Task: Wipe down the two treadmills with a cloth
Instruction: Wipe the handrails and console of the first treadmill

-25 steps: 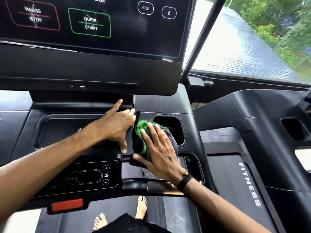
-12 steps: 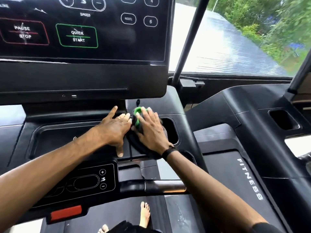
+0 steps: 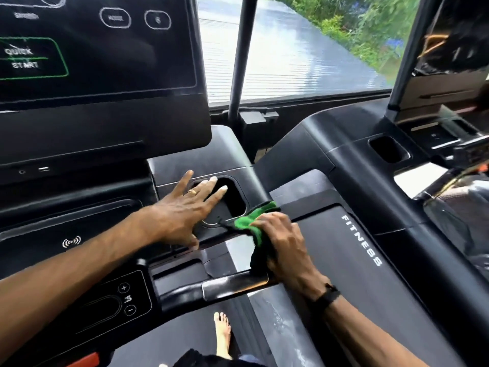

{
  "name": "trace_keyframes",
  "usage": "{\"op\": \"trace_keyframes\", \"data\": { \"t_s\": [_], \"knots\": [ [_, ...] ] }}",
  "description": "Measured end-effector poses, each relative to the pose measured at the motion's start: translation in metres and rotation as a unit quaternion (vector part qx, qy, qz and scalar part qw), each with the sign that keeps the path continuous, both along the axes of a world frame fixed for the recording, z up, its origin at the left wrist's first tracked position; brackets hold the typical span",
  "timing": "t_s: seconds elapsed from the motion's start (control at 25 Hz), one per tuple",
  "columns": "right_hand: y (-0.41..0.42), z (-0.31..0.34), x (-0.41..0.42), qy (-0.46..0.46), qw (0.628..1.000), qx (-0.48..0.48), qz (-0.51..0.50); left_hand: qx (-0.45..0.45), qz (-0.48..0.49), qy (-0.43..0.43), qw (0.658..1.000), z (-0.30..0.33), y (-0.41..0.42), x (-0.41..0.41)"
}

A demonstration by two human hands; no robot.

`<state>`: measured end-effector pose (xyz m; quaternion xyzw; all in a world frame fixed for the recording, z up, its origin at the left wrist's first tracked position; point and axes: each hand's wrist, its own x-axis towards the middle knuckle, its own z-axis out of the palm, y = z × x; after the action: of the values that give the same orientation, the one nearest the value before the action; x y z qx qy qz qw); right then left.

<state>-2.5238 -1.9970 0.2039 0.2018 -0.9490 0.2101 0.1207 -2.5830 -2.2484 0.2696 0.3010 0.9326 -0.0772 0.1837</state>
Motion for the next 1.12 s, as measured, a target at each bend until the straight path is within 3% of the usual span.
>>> {"op": "trace_keyframes", "data": {
  "t_s": [0.12,0.2,0.28,0.4,0.52,0.6,0.64,0.76,0.84,0.92,1.04,1.12],
  "knots": [
    [0.016,0.021,0.008,-0.018,0.985,-0.066,-0.160,0.130,-0.022,-0.010,0.991,-0.009,0.022,-0.011],
    [0.019,0.013,0.005,-0.104,0.975,-0.093,-0.170,0.178,-0.030,-0.001,0.984,-0.020,0.042,-0.018],
    [0.011,-0.009,-0.001,-0.198,0.967,-0.053,-0.153,0.205,-0.057,0.021,0.977,-0.038,0.059,-0.024],
    [-0.006,-0.032,-0.031,-0.191,0.966,0.036,-0.172,0.242,-0.078,0.071,0.965,-0.064,0.073,-0.032],
    [-0.004,-0.038,-0.079,-0.214,0.956,-0.047,-0.194,0.260,-0.048,0.093,0.960,-0.075,0.085,-0.041],
    [0.009,-0.041,-0.114,-0.294,0.921,-0.152,-0.205,0.248,-0.036,0.094,0.964,-0.082,0.090,-0.045],
    [0.018,-0.040,-0.126,-0.337,0.886,-0.235,-0.214,0.237,-0.037,0.089,0.967,-0.085,0.092,-0.045],
    [0.056,-0.060,-0.126,-0.454,0.745,-0.445,-0.203,0.207,-0.057,0.083,0.973,-0.093,0.095,-0.043],
    [0.081,-0.073,-0.096,-0.488,0.720,-0.441,-0.221,0.200,-0.055,0.091,0.974,-0.093,0.095,-0.044],
    [0.092,-0.069,-0.064,-0.485,0.734,-0.390,-0.273,0.205,-0.040,0.102,0.973,-0.093,0.098,-0.046],
    [0.073,-0.053,-0.030,-0.411,0.847,-0.165,-0.296,0.217,-0.031,0.109,0.969,-0.094,0.099,-0.046],
    [0.038,-0.039,-0.035,-0.340,0.899,-0.049,-0.271,0.222,-0.039,0.110,0.968,-0.095,0.098,-0.046]
  ]
}}
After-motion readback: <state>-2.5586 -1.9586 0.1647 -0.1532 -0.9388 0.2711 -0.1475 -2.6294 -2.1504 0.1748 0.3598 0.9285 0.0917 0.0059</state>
